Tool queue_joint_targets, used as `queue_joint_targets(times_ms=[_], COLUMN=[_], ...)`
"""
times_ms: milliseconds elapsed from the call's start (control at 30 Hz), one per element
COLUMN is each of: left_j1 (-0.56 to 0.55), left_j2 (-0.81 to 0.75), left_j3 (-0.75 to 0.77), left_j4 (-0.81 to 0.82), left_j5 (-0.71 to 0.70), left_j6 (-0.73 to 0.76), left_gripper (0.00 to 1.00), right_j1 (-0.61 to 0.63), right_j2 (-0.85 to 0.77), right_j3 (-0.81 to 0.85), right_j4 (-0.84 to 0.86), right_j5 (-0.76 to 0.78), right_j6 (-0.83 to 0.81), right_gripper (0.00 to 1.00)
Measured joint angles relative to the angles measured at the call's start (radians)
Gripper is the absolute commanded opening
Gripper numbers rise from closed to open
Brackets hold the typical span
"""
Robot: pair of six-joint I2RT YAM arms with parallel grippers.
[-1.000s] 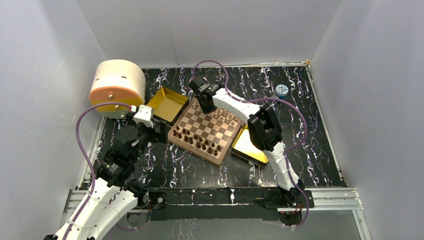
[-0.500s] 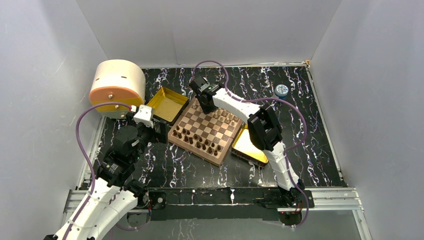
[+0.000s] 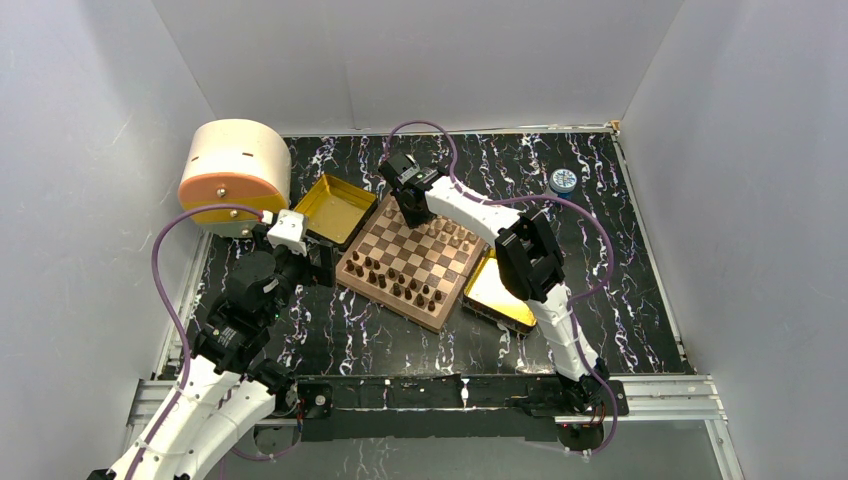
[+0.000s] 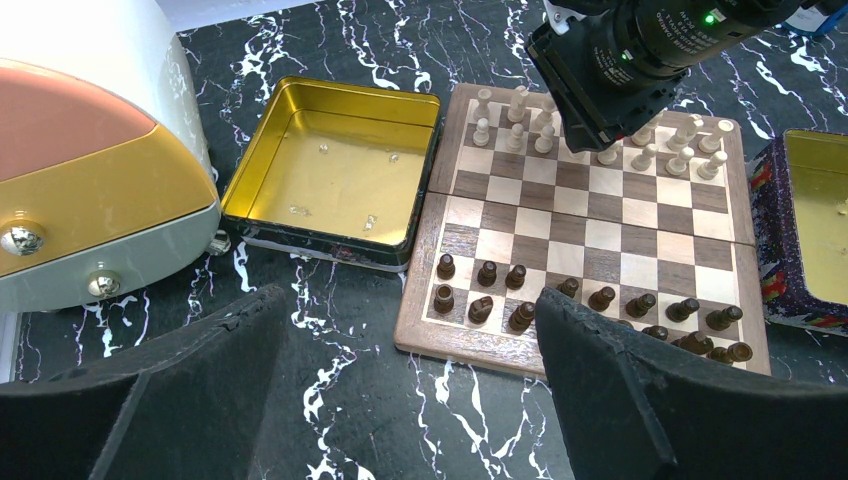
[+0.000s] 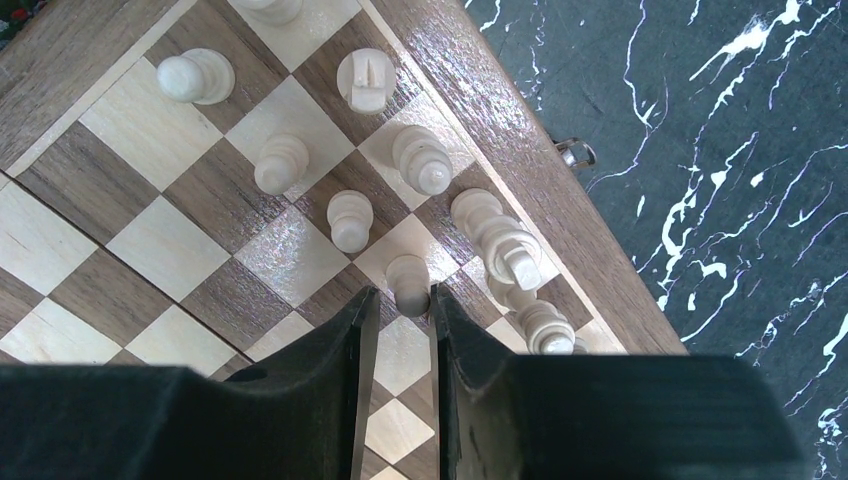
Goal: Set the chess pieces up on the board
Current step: Place the chess piece on the chessboard, then reset both arms
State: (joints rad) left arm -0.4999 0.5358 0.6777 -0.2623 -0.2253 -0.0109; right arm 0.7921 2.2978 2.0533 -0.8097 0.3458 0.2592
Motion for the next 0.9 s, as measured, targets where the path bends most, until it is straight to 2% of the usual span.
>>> queue_joint_targets(times_ms=[133, 400, 600, 667, 733, 900], left_j1=[0.000, 0.000, 0.000, 0.000, 0.000, 0.000], left_j2=[0.000, 0.031, 0.066, 0.092, 0.123, 0.227], left_j3=[0.000, 0.000, 0.008, 0.030, 0.062, 0.190], left_j4=[0.000, 0.000, -0.005, -0.022, -0.039, -0.113], left_j5=[0.000, 0.005, 0.031, 0.049, 0.062, 0.126], left_j6=[0.000, -0.004, -0.031, -0.055, -0.084, -0.177], left_gripper=[0.92, 0.92, 0.92, 0.92, 0.92, 0.93], right_j1=[0.000, 0.000, 0.000, 0.000, 0.000, 0.000], right_j2=[0.000, -0.010, -0.074, -0.135, -0.211, -0.467], right_j3=[0.002, 0.020, 0.005, -0.033, -0.089, -0.299], right_j4=[-0.004, -0.012, -0.022, -0.019, -0.009, 0.067], right_j5=[0.000, 0.008, 0.003, -0.011, -0.028, -0.100], right_j6=[0.000, 0.002, 0.004, 0.006, 0.012, 0.049], right_gripper=[0.35, 0.44, 0.48, 0.51, 0.59, 0.68])
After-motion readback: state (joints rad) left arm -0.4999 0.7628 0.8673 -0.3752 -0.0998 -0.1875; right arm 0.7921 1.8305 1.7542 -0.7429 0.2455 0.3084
